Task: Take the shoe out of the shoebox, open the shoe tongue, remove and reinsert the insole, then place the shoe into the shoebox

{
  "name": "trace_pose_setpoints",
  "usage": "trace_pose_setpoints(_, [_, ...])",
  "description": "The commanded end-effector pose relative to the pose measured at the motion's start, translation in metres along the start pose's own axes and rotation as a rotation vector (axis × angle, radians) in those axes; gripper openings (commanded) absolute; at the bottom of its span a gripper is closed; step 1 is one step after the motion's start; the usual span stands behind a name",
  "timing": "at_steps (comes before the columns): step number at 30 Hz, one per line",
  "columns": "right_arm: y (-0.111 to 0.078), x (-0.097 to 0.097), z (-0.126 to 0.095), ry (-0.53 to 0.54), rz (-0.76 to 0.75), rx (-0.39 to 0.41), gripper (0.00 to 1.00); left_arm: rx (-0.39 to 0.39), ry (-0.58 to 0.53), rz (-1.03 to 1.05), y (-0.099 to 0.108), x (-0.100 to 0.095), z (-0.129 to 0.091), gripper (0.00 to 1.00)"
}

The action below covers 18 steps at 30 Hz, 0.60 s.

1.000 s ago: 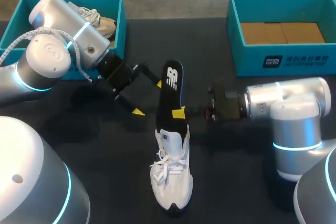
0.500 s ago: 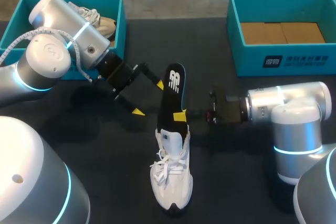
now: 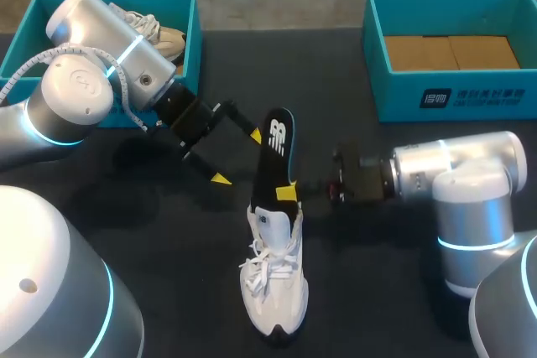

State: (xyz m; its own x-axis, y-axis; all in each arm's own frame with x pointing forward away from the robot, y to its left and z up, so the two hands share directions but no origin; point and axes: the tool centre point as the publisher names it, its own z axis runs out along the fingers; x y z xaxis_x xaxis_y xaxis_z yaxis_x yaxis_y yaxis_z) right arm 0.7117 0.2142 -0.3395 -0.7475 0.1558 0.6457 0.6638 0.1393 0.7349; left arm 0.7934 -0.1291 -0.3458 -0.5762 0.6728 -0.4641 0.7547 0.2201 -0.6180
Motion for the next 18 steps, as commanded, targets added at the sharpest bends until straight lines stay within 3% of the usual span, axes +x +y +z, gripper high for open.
trace_pose_setpoints(1, [-0.006, 0.002, 0.001, -0.002, 0.008, 0.000, 0.00, -0.001, 0.004, 0.000, 0.001, -0.001, 0.001, 1.00])
trace_pose_setpoints(18, [-0.018, 0.008, 0.003, 0.032, 0.070, 0.022, 0.00, -0.001, 0.004, 0.000, 0.001, -0.001, 0.001, 1.00])
